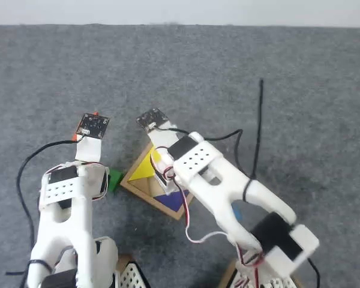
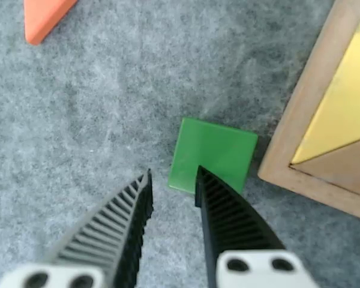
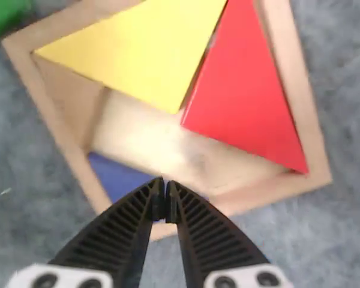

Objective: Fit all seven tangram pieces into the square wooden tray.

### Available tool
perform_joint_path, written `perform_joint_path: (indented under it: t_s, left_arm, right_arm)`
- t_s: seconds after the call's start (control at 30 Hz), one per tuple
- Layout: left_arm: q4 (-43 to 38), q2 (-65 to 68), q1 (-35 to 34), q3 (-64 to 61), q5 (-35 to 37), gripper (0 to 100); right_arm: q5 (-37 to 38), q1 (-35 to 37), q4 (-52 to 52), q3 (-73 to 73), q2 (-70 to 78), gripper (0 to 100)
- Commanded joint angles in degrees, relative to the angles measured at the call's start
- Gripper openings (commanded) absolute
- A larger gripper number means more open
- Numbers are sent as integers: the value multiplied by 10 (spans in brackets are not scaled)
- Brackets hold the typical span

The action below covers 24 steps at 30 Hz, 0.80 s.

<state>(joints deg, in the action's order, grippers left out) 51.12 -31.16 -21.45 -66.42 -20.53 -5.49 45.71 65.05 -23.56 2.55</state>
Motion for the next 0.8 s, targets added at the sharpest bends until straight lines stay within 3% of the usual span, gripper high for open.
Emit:
perform_joint_path:
  t_s: [0.0,0.3,0.67,0.77]
  left_arm:
    - [-7,-19,-5,3,-6,118]
    - [-7,-19,-5,3,-6,118]
    - [-6,-20,-5,7,-3,123]
    - [28,-20,-5,21,-3,127]
  right_arm:
    - [1,6,-23,34,48,7]
    - [-20,29,25,49,51,7]
    - [-31,-102,102,87,-102,7]
    - [-32,-124,146,83,-132,7]
